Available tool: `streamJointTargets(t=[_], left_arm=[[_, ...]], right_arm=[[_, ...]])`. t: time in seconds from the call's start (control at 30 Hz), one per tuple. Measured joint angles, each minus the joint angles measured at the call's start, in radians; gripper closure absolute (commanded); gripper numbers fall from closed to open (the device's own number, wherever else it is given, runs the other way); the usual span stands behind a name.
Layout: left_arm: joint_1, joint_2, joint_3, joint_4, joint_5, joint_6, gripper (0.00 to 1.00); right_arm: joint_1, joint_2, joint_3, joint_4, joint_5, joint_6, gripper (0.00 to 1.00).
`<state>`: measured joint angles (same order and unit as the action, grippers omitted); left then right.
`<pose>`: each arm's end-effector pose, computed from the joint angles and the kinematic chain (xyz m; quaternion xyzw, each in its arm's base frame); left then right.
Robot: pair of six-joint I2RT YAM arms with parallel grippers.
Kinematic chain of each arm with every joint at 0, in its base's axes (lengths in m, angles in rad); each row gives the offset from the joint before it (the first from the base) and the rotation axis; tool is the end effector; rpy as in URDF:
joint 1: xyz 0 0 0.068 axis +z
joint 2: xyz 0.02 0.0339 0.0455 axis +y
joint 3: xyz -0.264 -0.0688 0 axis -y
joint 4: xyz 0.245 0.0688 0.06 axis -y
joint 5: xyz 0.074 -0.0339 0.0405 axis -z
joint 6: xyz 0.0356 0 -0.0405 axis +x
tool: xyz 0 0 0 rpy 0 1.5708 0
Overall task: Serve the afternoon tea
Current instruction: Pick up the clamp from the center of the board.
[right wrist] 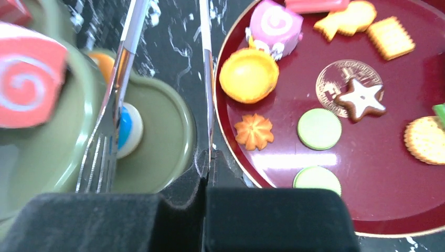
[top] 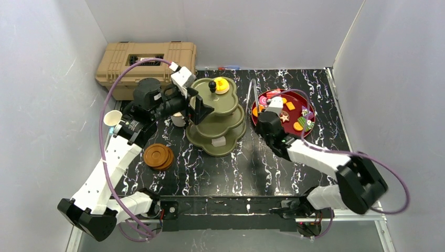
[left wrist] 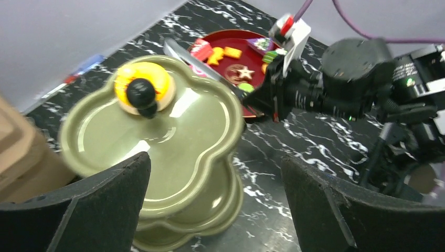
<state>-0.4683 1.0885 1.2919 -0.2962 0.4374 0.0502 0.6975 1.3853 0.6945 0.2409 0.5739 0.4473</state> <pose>0.1995 -0.1178 0.4458 0.3262 0.6600 -0.2933 0.6099 0.2362 0.1727 0.2179 0.0479 0.8248 0.0746 0.5584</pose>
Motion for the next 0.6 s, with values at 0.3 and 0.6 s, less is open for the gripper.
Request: streamJointTargets(t=[0.3, 0.6], left_arm=[[-0.177, 0.048, -0.028, 0.003, 0.063, -0.037, 0.06], [-0.327, 0.325, 0.127, 0.031, 0.015, -0.171, 0.06]], right_arm=[[0.011, -0.451, -0.125, -0.122, 0.063, -0.030, 0.99], [0.011, -0.755, -0.148, -0.170, 0.075, -0.092, 0.99]])
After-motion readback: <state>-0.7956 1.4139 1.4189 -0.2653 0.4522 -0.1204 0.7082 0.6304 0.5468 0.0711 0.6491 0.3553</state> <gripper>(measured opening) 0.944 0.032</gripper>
